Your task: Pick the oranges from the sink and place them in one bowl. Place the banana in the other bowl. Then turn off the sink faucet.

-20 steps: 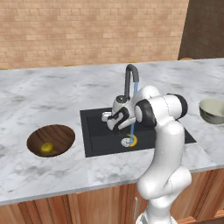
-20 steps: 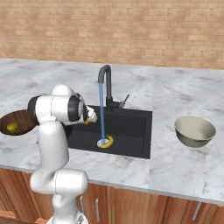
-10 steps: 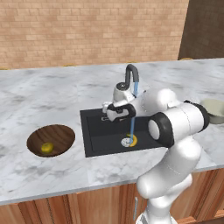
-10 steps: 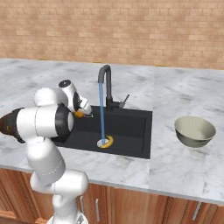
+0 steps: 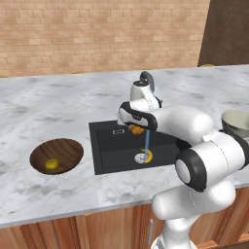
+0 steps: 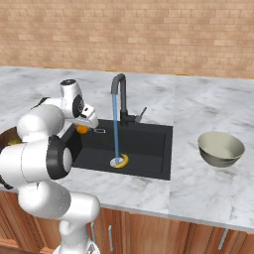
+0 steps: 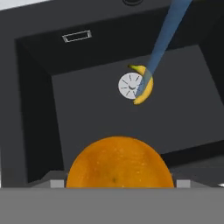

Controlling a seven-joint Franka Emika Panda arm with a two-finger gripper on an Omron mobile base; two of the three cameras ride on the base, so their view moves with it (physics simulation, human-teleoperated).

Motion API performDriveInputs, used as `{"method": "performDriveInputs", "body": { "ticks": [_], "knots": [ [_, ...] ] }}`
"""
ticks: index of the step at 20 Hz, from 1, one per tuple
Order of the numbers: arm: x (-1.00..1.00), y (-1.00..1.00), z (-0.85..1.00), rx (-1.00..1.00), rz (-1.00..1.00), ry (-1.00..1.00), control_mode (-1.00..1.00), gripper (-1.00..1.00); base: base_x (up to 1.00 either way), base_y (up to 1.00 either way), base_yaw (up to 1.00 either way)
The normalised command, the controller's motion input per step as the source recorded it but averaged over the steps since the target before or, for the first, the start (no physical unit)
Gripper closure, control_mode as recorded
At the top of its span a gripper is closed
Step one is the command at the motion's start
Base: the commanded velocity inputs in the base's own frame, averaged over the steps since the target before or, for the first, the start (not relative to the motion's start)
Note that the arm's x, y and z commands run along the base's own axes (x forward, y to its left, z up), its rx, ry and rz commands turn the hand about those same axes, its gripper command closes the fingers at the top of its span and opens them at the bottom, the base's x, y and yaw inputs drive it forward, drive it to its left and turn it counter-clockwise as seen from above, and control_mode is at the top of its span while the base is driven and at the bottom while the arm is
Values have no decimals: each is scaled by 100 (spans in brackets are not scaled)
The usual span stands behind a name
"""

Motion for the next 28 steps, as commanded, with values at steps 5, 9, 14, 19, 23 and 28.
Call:
{"method": "performDriveInputs", "body": {
  "ticks": [5, 9, 14, 19, 23, 28],
  "knots": [
    [-45, 21, 4, -1, 1, 19, -100, 100, 0, 0, 0],
    [-52, 51, -17, -3, 11, -3, -100, 100, 0, 0, 0],
    [-37, 56, -22, -1, 14, -20, -100, 100, 0, 0, 0],
    [-5, 26, -3, 6, 16, -26, -100, 100, 0, 0, 0],
    [0, 9, 2, 15, 17, -5, -100, 100, 0, 0, 0],
    [0, 15, 12, 16, 14, 2, -100, 100, 0, 0, 0]
  ]
}}
